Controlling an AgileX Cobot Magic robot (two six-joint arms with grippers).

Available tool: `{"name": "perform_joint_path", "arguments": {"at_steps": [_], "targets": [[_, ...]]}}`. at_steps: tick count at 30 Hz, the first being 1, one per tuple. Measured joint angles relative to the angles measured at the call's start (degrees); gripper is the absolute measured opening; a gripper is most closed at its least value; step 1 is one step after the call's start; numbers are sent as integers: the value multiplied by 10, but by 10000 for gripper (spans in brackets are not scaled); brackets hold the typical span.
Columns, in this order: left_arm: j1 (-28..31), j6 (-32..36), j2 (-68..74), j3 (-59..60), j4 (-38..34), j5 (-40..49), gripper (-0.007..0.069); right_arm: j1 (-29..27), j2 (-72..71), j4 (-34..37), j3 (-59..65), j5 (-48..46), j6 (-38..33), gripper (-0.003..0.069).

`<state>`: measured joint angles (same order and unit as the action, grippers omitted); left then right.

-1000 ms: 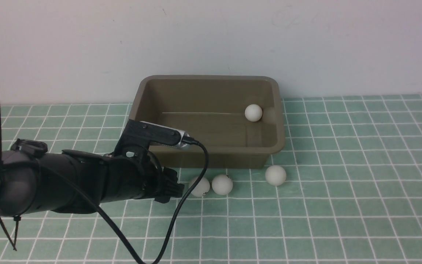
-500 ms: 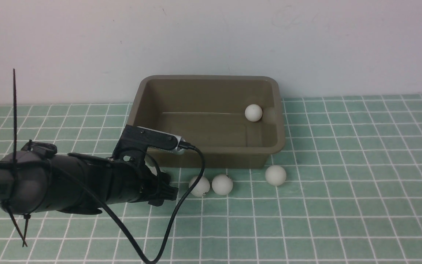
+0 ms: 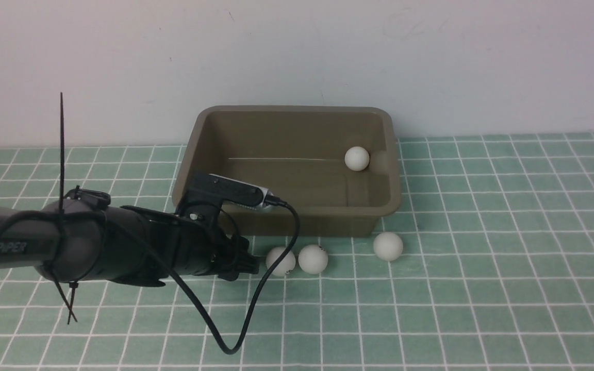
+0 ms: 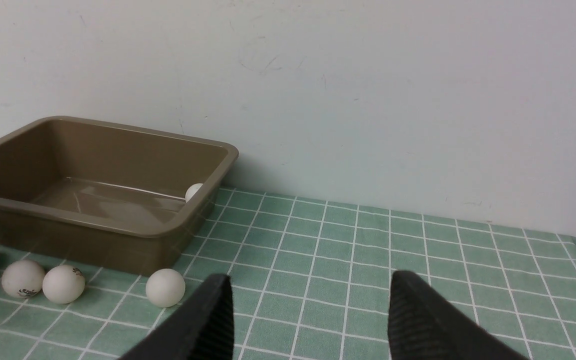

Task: Put the table tennis balls in the box on the green coffee tablecloth.
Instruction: 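Reach for and grasp a ping pong ball on the table beside the basket, then drop the ball into the bin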

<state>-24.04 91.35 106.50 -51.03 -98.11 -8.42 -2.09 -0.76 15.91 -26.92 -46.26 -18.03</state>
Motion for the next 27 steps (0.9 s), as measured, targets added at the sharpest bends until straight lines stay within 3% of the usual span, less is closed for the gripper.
{"name": "perform_joint_path", "arguments": {"at_steps": [1,3,8,13,21,23,27], "targets": [[0,0,0,0,-2,-4,435,0,0,0,0,0,0,388],[0,4,0,0,-8,-26,327,0,0,1,0,0,0,388],[0,31,-4,1,-17,-68,325,0,0,1,0,0,-1,388],[0,66,-48,25,-18,-39,325,0,0,1,0,0,-2,388],[0,43,-178,126,-18,-16,325,0,0,1,0,0,-2,388],[0,35,-200,141,-18,-4,325,0,0,1,0,0,-2,388],[0,46,-300,158,-17,104,325,0,0,1,0,0,-3,388]]}}
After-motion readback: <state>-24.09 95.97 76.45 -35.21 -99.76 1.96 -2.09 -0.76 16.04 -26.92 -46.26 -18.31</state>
